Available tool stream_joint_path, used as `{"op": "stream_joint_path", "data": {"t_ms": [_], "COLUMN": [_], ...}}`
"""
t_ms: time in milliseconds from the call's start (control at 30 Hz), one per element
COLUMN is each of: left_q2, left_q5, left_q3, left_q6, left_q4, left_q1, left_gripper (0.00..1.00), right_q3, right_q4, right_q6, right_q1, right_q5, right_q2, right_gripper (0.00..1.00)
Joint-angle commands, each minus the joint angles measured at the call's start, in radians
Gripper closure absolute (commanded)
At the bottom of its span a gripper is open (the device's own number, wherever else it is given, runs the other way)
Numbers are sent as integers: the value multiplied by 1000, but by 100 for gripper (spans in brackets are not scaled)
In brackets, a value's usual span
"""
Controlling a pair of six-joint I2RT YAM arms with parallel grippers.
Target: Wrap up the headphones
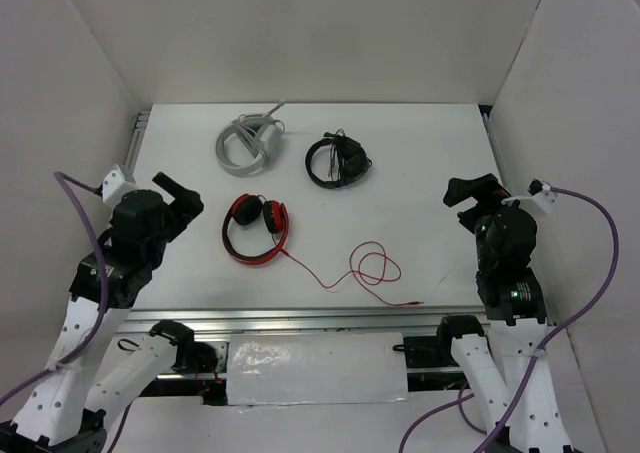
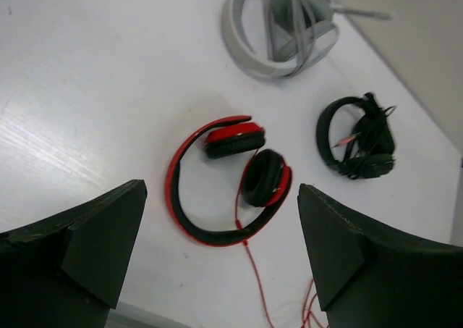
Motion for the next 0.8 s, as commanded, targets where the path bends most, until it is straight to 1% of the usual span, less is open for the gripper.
{"op": "stream_joint_path", "data": {"t_ms": [0,67,100,233,433,667,767], "left_q2": [19,40,62,138,280,445,516], "left_q5": [18,35,65,122,142,172,196], "left_q3": [-57,-100,-120,-259,-373,-427,-433], "left_q6": [11,2,4,-10,-48,-78,-91], "left_q4": [-6,0,15,153,277,446,500], "left_q1": [-2,-3,-3,-3,-3,-2,-2], "left_gripper": [1,1,1,1,1,1,7], "right_q3": [34,27,22,-1,-18,-41,-52], "right_q4": [-17,-17,-13,7,-1,33,38], "right_q6": [4,2,2,-18,-22,-15,-18], "right_q1": [-5,-5,-5,-5,-5,-3,-5], "right_q5": [26,26,25,-6,-6,-38,-41], "right_q2": [-8,-13,-19,-10,39,77,79], "right_gripper": [0,0,0,0,0,0,0]}}
